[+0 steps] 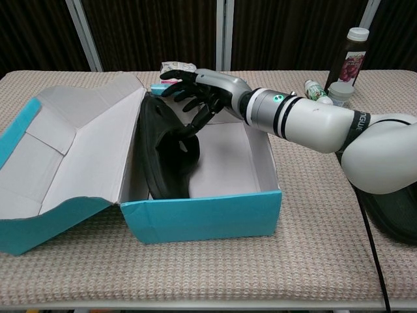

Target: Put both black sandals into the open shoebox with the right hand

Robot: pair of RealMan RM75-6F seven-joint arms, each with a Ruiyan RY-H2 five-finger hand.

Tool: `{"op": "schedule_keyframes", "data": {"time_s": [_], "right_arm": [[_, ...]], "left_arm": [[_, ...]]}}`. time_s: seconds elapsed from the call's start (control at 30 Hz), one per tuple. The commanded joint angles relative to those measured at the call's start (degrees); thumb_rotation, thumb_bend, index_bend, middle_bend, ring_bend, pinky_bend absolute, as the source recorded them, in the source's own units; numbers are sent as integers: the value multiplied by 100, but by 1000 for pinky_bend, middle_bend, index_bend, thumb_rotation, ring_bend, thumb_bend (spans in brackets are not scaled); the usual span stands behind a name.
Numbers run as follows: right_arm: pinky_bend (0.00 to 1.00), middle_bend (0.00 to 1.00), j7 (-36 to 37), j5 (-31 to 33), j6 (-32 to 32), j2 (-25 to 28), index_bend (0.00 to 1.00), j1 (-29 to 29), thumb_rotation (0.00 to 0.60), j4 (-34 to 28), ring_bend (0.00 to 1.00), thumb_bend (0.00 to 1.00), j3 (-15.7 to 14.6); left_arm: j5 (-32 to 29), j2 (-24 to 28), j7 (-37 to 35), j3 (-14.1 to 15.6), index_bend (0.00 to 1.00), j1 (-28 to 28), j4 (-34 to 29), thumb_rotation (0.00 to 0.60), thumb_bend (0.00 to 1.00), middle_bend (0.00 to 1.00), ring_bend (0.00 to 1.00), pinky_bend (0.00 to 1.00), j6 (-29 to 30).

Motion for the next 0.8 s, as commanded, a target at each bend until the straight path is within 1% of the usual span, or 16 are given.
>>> {"op": "schedule_keyframes", "data": {"time_s": [0.03, 0.2, 0.4, 0.67, 0.8], "right_arm": [[166, 108, -132, 34, 39, 136, 0, -20, 600, -169, 0, 0, 31], [156, 97, -358, 116, 37, 332, 0, -87, 600, -471, 0, 0, 36], [153, 92, -566, 107, 232, 682, 0, -189, 600, -1031, 0, 0, 75], [153, 95, -967, 133, 572, 1423, 0, -386, 600, -2122, 0, 0, 209], [153, 98, -1332, 211, 786, 1856, 0, -569, 600, -2717, 0, 0, 268]], "left_arm": [[-3, 4, 11, -7, 216, -11, -20, 600, 191, 201, 142, 202, -11], [-2, -4, 15, 10, 216, -11, -34, 600, 191, 200, 142, 203, -30], [-16, 4, 49, -14, 216, -31, -64, 600, 191, 201, 142, 202, -37], [8, 0, 138, -8, 216, -43, -123, 600, 191, 200, 142, 203, -34], [8, -6, 178, -3, 216, -46, -149, 600, 191, 201, 142, 202, -42]]}}
